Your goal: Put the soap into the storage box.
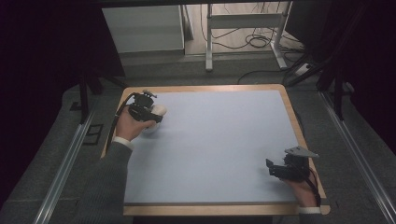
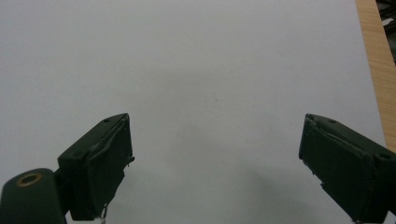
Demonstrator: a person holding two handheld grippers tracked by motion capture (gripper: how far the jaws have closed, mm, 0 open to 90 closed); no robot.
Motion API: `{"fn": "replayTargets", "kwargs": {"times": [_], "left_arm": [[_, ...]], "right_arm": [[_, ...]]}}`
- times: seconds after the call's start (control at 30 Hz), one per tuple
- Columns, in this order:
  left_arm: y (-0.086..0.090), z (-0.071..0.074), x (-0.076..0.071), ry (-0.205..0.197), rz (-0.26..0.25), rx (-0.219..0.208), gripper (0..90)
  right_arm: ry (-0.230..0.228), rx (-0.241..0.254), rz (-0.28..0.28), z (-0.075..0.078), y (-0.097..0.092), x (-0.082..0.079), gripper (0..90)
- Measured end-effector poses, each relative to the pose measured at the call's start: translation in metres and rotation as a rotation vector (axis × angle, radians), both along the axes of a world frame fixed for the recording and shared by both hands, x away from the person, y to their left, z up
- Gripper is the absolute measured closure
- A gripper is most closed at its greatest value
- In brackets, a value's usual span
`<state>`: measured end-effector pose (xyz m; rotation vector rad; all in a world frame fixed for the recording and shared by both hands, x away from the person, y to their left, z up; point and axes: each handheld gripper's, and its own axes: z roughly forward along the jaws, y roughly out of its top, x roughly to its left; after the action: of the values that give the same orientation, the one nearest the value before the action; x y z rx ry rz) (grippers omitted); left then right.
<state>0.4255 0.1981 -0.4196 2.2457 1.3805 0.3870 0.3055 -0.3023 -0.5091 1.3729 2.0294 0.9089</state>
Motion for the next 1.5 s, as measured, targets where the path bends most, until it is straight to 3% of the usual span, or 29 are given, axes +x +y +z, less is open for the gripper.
{"fn": "replayTargets", "kwargs": {"times": [1.27,1.4,1.5], "left_arm": [[0.024,-0.045,0.046,0.098,0.136,0.022,49.7],[0.025,-0.05,0.047,0.09,0.148,0.015,48.1],[0.025,-0.042,0.043,0.043,0.142,-0.012,42.0]], "right_arm": [[0.009,-0.006,-0.005,-0.003,-0.002,0.001,9.4],[0.009,-0.005,-0.007,-0.003,-0.003,0.002,9.4],[0.009,-0.007,-0.009,-0.003,-0.003,0.002,9.4]]}}
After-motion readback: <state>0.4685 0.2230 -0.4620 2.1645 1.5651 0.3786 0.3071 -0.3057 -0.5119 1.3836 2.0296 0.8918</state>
